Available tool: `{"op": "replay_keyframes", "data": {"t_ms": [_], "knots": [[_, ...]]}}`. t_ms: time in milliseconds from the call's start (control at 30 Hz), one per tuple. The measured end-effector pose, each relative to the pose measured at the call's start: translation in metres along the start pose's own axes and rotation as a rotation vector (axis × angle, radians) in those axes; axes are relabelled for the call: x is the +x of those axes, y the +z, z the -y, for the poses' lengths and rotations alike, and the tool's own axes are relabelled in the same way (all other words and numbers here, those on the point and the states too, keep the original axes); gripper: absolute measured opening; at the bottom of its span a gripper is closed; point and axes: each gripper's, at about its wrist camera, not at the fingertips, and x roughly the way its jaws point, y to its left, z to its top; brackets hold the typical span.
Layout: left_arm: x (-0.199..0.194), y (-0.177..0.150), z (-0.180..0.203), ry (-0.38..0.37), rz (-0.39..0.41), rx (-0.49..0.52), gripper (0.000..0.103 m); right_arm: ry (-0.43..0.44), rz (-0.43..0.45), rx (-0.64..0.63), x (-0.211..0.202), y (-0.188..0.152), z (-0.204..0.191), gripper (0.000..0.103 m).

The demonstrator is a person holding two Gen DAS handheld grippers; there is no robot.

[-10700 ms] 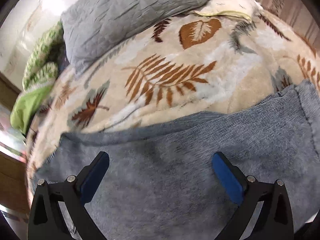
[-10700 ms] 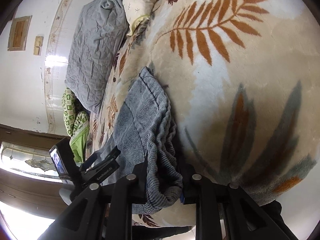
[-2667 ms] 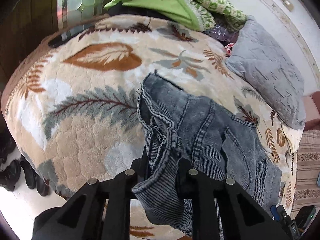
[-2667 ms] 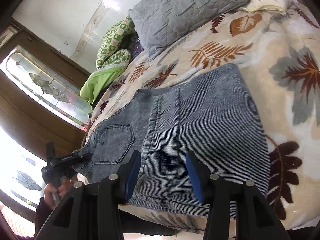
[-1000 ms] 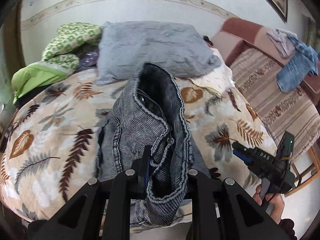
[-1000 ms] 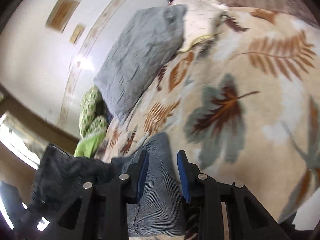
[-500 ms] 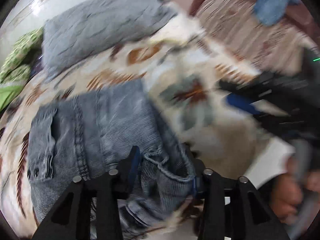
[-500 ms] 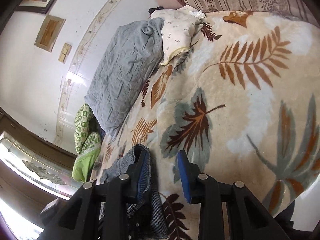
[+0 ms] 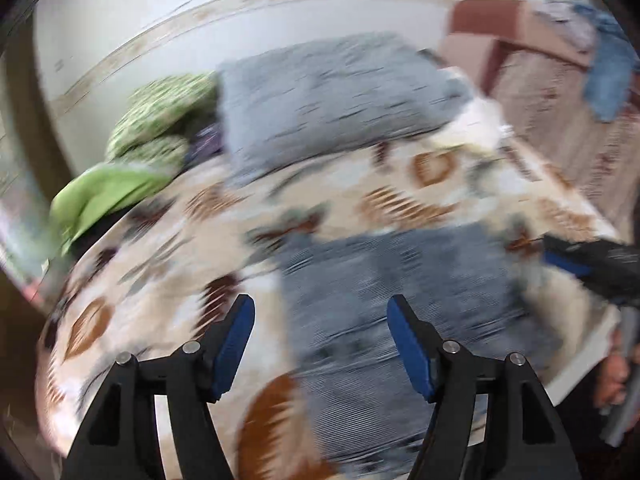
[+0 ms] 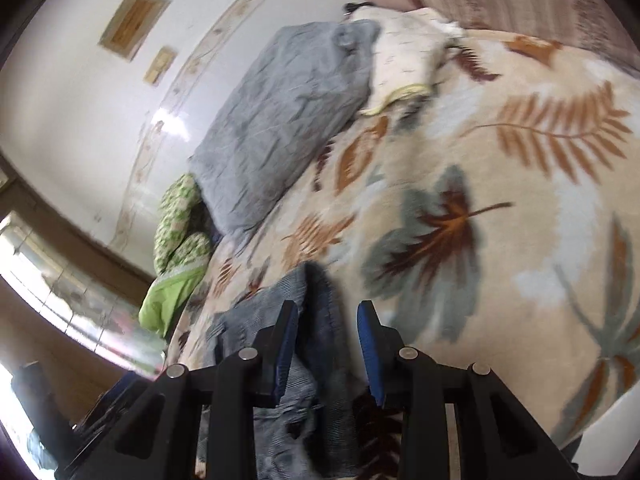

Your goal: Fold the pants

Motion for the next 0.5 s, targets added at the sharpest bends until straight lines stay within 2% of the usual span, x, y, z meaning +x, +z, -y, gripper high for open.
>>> {"op": "replay_keyframes", "data": {"t_ms": [133,200,300,367,433,500], "knots": [[0.016,-0.018,-0.018,0.028,-0.043,-0.030,0.069,0.122,-0.064,-0.138,0.019,-0.017,-0.041,0.033],[0.027,-0.025,-0.013,0.028,-0.077,-0.009,0.069,0.138,-0.102,-0.169,0.029,-0.026,-0.051,0.033],[0.038,-0.044,-0.006,-0.023,-0.143,0.024,0.069,0.102,-0.166,-0.184,0.048,-0.037,-0.055,0.033],[0.050,-0.064,0.005,-0.013,-0.191,0.038,0.069,0.018,-0.243,-0.195,0.065,-0.046,-0.052,0.033],[0.049,-0.073,0.009,-0.018,-0.177,0.059,0.069,-0.059,-0.322,-0.208,0.078,-0.054,-0.042,0.034],[0.046,-0.068,0.007,-0.032,-0.166,0.070,0.069,-0.051,-0.325,-0.223,0.073,-0.056,-0.041,0.034]]}}
